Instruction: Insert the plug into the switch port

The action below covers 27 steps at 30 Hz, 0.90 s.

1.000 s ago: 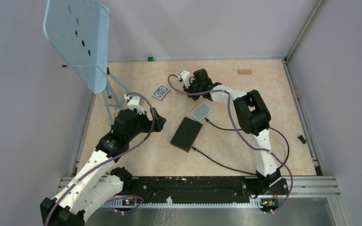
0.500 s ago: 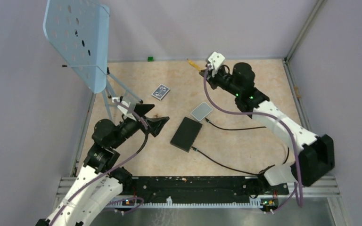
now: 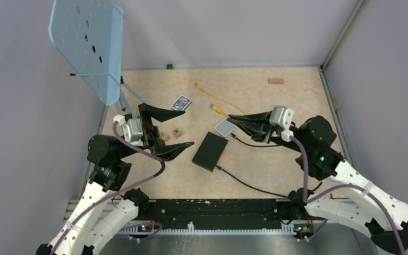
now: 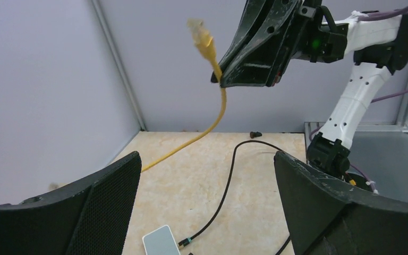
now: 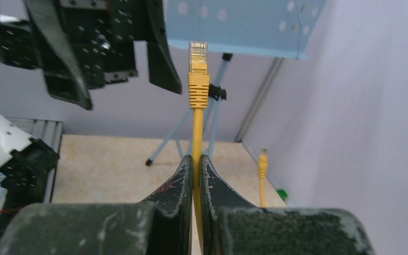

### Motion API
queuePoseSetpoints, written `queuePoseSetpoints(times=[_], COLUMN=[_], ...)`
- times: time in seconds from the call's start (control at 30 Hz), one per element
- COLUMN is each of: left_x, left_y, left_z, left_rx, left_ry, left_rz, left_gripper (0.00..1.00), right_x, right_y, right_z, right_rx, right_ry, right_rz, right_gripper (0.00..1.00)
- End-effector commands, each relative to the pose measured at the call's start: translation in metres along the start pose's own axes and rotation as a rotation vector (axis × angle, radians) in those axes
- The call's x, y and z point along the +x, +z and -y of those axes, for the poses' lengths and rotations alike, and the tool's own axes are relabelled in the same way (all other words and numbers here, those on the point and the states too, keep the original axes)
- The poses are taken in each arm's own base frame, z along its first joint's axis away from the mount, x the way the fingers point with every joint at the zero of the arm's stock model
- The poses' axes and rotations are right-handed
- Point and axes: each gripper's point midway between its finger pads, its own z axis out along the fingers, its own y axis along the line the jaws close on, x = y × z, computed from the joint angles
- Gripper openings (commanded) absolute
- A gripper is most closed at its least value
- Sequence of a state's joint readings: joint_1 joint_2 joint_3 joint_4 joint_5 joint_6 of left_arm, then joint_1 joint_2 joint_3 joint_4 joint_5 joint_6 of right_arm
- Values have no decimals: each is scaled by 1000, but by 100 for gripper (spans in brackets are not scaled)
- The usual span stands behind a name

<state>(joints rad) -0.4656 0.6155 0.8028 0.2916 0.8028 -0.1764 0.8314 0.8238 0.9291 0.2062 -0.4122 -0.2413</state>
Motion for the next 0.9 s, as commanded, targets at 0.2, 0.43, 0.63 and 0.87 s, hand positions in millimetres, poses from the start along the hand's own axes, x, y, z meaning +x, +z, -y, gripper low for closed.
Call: queuePoseSetpoints(times=[0.2,0.43,0.63,0.87], left_x=[-47,-51,-51,-54], left_y=[11,16,19,31], left_z=[37,47,56,54], left_rx=[278,365,407,375], left_ry=[96,100,106,95], left_rz=[95,91,98,117], left_gripper=[89,81,79,82], right_x=[-58,-64,-70,-75], right_y=[-5,2,6,7], right_z=[-62,-71,-71,-70], right_rx=[-234,-262,-252,-241], right_ry=[36,105,185,246], right_rz=[168,219,275,321], right_gripper=[0,0,0,0])
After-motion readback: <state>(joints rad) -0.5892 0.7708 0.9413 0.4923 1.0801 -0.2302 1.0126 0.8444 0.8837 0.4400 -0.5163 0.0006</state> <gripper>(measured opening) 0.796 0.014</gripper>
